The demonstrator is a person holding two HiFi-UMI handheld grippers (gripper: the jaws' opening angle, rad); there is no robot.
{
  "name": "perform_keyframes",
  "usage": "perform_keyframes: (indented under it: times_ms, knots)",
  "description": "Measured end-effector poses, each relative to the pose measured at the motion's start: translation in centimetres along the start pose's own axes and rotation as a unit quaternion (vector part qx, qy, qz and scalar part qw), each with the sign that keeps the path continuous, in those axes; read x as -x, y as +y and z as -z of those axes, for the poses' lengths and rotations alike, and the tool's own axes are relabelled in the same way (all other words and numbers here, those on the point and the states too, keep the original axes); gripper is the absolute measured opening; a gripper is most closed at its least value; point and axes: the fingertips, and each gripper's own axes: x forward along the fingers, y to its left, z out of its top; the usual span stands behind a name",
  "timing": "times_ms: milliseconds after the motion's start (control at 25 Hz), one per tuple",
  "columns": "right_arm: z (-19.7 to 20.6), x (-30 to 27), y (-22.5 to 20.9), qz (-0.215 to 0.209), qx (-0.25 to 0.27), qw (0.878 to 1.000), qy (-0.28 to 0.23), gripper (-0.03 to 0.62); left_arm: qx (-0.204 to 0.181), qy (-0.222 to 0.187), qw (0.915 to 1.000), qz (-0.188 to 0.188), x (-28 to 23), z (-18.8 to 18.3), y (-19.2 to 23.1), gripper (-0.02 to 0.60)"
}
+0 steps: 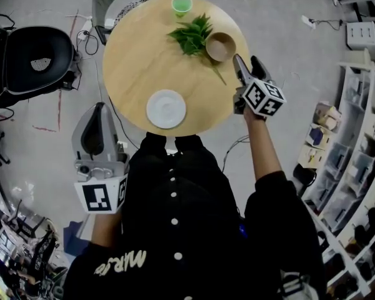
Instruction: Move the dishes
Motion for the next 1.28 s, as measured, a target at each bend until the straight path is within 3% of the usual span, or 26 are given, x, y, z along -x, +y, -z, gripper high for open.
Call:
perform_keyframes:
  times_ms: [160,400,640,1000,1280]
  knots:
    - [2.4,-3.0,-2.2,0.016,-0.036,0.999,0.038,0.264,0.004,0.009,1.0000,0.001,-0.4,1.1,-0.2,0.003]
    - [5.5,-6.1,-5.2,0.042,-0.111,0.990,0.075,0.187,0.009,0.027,0.9996,-0.004,-0.5,2.5,-0.3,0.003]
    - [7.5,-8.0,-5.7,0.047,-0.140,0.982,0.116,0.138,0.012,0.039,0.9991,-0.009,-0.3,3.5,-0.2,0.003]
    - [8.1,-8.9,-6.2,0.079,-0.151,0.975,0.140,0.015,0.010,0.051,0.9985,-0.017,-0.2,4.3,0.2,0.003]
    - [7.7,-8.4,-6.2,0.088,-0.136,0.977,0.139,0.012,0.007,0.046,0.9987,-0.018,0.3,3.9,0.1,0.003]
